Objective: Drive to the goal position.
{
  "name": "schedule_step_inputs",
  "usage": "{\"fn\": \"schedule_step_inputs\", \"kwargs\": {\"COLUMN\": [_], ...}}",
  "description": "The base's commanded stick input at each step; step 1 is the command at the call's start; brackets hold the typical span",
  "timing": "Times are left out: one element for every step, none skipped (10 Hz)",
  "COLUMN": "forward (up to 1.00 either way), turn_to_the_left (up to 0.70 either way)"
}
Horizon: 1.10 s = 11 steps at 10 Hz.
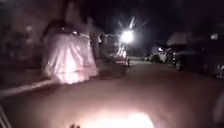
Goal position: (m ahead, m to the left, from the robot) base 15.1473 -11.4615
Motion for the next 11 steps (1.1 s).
{"fn": "schedule_step_inputs", "kwargs": {"forward": [1.0,1.0,1.0,1.0,1.0,1.0,1.0,1.0,1.0,1.0,1.0], "turn_to_the_left": [-0.11,-0.27,-0.27,-0.27,-0.27,-0.27,-0.27,-0.27,-0.27,-0.27,-0.27]}}
